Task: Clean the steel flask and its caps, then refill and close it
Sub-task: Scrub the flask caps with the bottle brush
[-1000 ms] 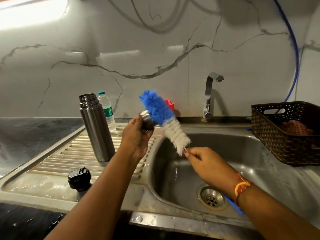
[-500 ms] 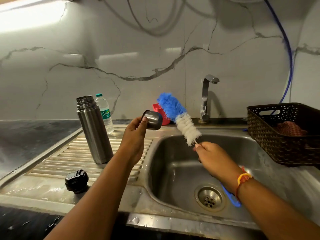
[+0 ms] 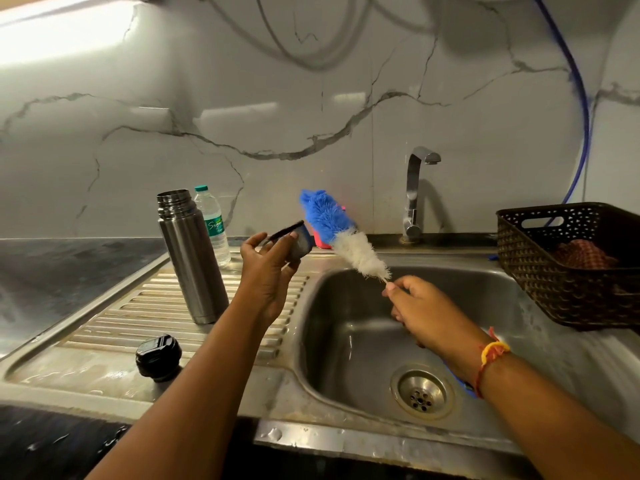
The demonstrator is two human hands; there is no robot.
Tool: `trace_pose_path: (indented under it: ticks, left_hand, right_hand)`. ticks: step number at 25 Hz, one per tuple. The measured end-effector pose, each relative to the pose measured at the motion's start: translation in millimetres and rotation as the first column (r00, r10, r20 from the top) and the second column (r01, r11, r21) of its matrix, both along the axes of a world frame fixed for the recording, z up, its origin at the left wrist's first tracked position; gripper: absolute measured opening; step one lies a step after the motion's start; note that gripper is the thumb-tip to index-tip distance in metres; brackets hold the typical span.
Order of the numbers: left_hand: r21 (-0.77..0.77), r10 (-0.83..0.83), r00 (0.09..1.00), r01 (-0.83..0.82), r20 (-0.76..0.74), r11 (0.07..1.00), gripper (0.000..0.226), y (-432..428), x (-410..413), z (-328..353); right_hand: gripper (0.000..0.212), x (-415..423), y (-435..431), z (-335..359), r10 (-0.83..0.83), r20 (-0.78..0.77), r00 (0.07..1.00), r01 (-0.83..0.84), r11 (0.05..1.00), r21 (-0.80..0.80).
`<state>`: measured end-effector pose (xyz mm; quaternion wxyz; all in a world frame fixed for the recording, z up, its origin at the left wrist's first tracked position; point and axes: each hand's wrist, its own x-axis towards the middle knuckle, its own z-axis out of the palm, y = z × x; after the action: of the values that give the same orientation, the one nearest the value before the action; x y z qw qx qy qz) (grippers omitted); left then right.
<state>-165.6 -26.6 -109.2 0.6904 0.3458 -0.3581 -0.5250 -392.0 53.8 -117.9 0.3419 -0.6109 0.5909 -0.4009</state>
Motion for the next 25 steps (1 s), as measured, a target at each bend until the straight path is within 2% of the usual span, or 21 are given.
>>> trace_pose_path:
  ticks: [3,6,9,13,17,23,25]
  left_hand:
    - [0.015,-0.008,1.000,0.007,0.025,1.000,0.043,0,-1,0]
    - [0.007,-0.077,0.986,0.079,-0.145,0.997,0.025,2,1,3]
    - [-0.038,-0.123,0.960,0.117,-0.251,0.992,0.035,1,2,5]
    - [-0.007,-0.081,0.969,0.081,-0.235,0.997,0.053,-6,11,1]
    - [0.030,-0.037,0.969,0.046,-0.243,0.998,0.047,-16,24,-4]
    - [0.055,0.004,0.995,0.001,-0.100,0.998,0.054,-21,24,-8]
    - [0.065,-0.012,0.999,0.014,-0.030,0.998,0.063,-20,22,-9]
  right_hand:
    - [0.025,0,-2,0,0.005,0.070,0.998,-0.007,0.999,0.033]
    - [0.018,-3,2,3,0.019,0.066,0.998,-0.019,1.000,-0.003]
    - [0.021,-11,5,13,-0.002,0.000,1.000,0.002,0.997,-0.077]
    - [0.021,-26,6,19,0.031,-0.169,0.985,-0.051,0.992,-0.116]
    - [0.017,-34,3,15,0.035,-0.374,0.927,-0.095,0.985,-0.143]
    - [0.023,-38,1,14,-0.037,-0.513,0.857,-0.076,0.977,-0.198]
    - [0.023,-38,1,15,-0.084,-0.550,0.831,-0.068,0.966,-0.250]
